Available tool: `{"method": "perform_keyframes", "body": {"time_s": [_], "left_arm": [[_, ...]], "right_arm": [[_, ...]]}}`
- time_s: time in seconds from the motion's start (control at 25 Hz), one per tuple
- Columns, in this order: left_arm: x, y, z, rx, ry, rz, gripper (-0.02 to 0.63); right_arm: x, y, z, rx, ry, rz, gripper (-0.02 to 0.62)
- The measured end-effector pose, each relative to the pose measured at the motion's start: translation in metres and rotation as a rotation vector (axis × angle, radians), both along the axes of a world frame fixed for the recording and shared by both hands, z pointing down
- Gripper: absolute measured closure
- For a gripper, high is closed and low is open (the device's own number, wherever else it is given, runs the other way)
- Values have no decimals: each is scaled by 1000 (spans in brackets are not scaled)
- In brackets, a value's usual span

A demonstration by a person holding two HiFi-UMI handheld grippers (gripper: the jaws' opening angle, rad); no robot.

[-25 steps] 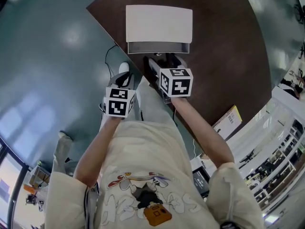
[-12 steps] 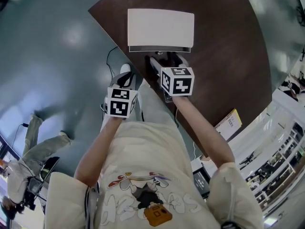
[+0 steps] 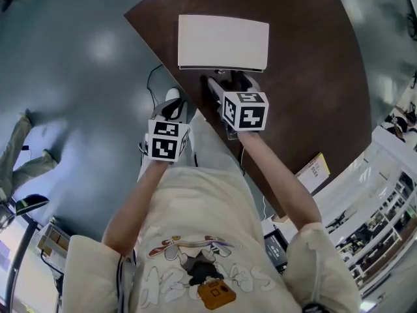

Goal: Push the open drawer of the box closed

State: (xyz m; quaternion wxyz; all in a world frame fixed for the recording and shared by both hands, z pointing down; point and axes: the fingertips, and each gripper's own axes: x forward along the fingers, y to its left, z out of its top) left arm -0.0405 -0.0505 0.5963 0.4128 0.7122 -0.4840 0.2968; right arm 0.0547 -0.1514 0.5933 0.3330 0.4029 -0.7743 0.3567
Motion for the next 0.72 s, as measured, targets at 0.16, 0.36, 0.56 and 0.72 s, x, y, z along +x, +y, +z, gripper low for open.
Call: {"method": "perform_keyframes", "body": {"time_s": [0.16,0.36,0.56,0.72], "left_arm": [[-2,-1,1,0,-1,-4,566],[-7,-2,-3,4,-2,-1,566],[-4,-3,-4,8,-2,0,566],[-5,0,-5,7,8,3,566]], "right_arm": [[-1,-4,1,2,-3,3,221],[-5,-7,-3,2,-17,21,221],[-5,-10,-2,2,-24,30,221],[-9,-9,-4,8,-26,27,221]]}}
